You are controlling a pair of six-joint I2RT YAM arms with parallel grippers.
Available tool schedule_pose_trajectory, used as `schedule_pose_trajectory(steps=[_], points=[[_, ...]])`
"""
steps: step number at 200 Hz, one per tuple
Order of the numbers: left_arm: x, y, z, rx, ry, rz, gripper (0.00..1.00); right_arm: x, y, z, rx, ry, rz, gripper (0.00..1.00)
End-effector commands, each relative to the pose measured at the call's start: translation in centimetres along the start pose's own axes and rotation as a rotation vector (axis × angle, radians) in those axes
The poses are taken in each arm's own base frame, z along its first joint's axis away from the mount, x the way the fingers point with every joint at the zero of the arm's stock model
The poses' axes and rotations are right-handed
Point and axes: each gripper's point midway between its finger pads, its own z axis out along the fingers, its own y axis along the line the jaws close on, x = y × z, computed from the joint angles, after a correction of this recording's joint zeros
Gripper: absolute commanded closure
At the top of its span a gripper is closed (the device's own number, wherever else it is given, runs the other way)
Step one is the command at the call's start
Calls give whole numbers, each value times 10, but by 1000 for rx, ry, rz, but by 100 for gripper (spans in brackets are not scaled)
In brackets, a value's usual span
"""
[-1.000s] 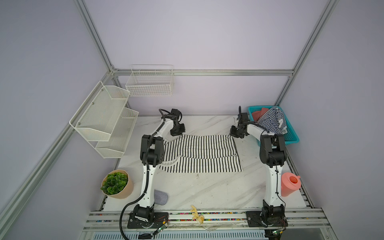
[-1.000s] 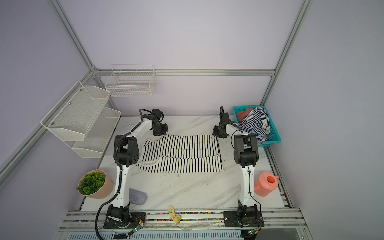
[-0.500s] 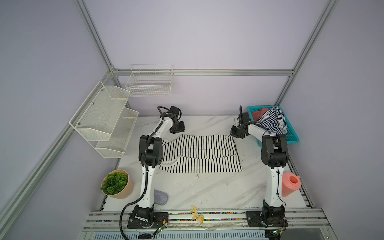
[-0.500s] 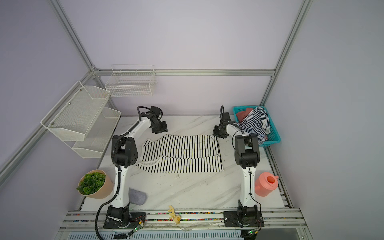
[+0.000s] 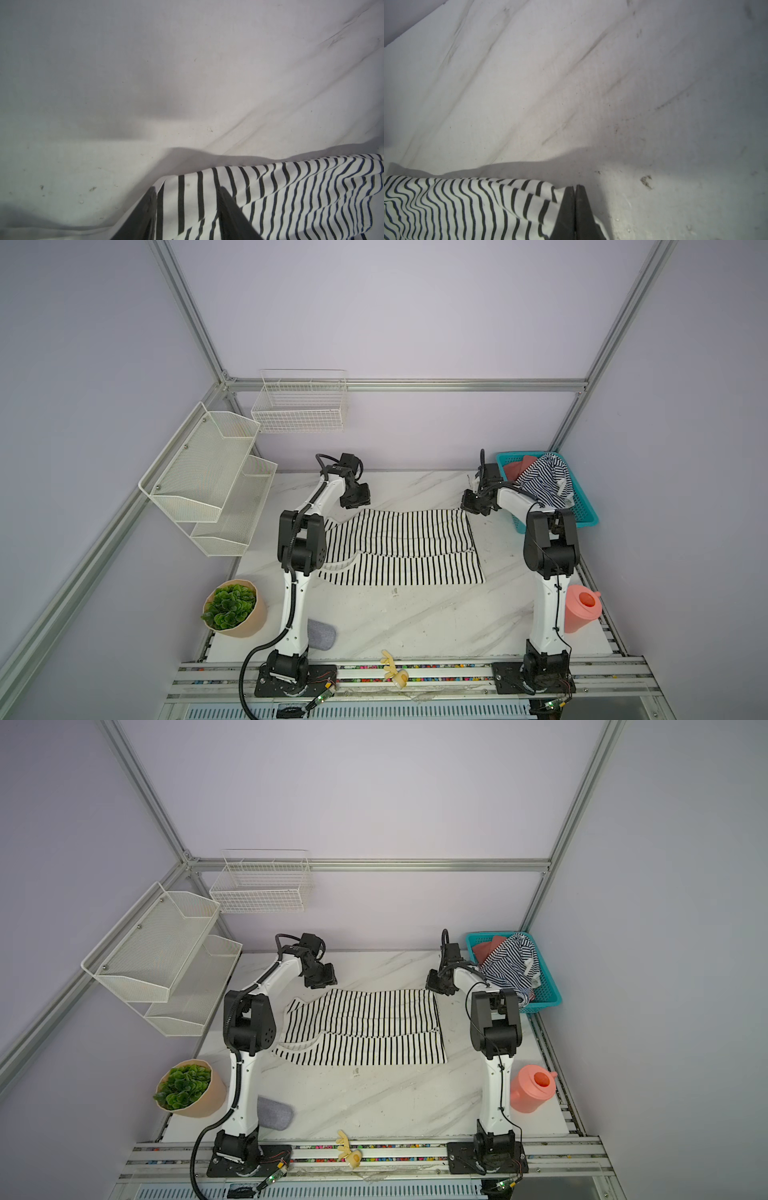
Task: Fold and stack the tank tops
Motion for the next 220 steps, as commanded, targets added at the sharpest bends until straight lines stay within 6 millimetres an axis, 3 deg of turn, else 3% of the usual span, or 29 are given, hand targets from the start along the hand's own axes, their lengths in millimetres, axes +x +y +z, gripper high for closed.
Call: schedule_pose_trajectory(steps=[1, 50, 140, 165, 220], points=[[-10, -5, -10, 21, -13, 13, 53, -4, 5, -15, -13, -12, -22, 100], [-2, -1, -1, 9, 20, 10, 56, -2, 3, -13, -10, -7, -23, 100], [-9, -6, 0, 28, 6, -2, 87, 2, 0, -11, -1, 3, -22, 100], [-13, -8, -4, 35, -10, -3, 100, 1, 1, -12, -1, 1, -22, 100], [-22, -14, -22, 49, -50, 5, 100, 1, 0, -15, 4, -3, -24, 100]])
